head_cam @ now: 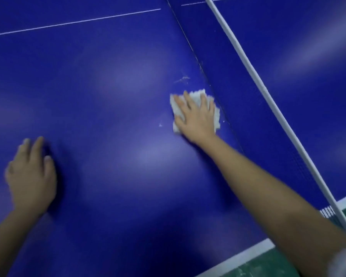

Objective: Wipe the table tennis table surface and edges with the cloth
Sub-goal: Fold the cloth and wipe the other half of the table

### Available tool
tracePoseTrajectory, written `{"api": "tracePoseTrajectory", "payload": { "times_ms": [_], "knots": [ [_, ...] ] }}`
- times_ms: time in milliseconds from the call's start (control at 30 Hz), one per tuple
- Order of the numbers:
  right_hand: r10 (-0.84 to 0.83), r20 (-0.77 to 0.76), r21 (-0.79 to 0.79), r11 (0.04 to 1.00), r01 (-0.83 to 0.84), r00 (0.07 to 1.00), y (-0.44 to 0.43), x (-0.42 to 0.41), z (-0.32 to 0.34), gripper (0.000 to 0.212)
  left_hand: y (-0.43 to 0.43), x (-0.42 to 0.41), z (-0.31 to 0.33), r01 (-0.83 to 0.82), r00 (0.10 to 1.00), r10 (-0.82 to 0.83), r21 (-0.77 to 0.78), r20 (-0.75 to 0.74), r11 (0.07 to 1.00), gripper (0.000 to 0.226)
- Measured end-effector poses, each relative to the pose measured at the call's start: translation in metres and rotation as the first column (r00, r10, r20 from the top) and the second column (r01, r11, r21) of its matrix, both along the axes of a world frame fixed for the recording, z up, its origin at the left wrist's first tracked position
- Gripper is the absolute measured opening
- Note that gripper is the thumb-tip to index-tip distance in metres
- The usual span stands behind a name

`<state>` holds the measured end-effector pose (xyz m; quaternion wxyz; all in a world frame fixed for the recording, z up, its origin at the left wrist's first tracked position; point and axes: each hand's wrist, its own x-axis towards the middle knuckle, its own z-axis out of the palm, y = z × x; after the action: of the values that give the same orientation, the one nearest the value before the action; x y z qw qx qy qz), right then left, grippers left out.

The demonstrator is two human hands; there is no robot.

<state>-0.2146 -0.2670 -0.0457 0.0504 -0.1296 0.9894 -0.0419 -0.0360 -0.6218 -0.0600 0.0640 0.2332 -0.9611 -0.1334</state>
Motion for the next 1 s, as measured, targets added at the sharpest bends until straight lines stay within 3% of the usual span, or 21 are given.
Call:
{"api": "tracePoseTrajectory", "payload": {
  "times_ms": [67,167,333,400,600,733,867,1000],
  "knots": [
    [-0.056,0.011,-0.002,0.998,0.056,0.998,-0.01,-0.054,0.001,0.054,0.031,-0.018,0.009,0.036,0.999,-0.038,-0.046,-0.024,0.998,0.054],
    [-0.054,0.049,-0.034,0.998,0.056,0.997,-0.027,-0.066,0.001,0.054,0.052,-0.038,0.015,-0.02,1.0,0.02,0.034,0.002,0.999,0.046],
    [0.306,-0.035,-0.076,0.949,-0.307,0.952,-0.042,0.079,-0.006,0.062,0.019,-0.044,-0.001,-0.15,0.985,0.149,0.004,0.089,0.989,0.066],
    [0.286,-0.01,-0.134,0.949,-0.284,0.958,-0.039,0.098,-0.008,0.062,0.013,-0.045,-0.008,-0.19,0.977,0.189,-0.006,0.098,0.982,0.065],
    [-0.057,-0.024,-0.08,0.995,0.055,0.998,-0.053,-0.046,-0.006,0.059,0.008,-0.045,-0.022,-0.248,0.958,0.244,0.009,0.151,0.969,0.055],
    [-0.158,-0.032,-0.065,0.986,0.156,0.987,-0.078,-0.17,-0.005,0.056,0.005,-0.043,-0.024,-0.247,0.948,0.244,-0.011,0.203,0.969,0.057],
    [-0.087,-0.042,-0.061,0.995,0.085,0.995,-0.118,-0.237,-0.004,0.056,0.007,-0.045,-0.022,-0.236,0.944,0.237,-0.034,0.229,0.971,0.063],
    [0.206,-0.038,-0.048,0.977,-0.208,0.978,-0.168,-0.227,-0.001,0.053,0.014,-0.044,-0.01,-0.231,0.956,0.225,0.014,0.187,0.973,0.066]
  ]
}}
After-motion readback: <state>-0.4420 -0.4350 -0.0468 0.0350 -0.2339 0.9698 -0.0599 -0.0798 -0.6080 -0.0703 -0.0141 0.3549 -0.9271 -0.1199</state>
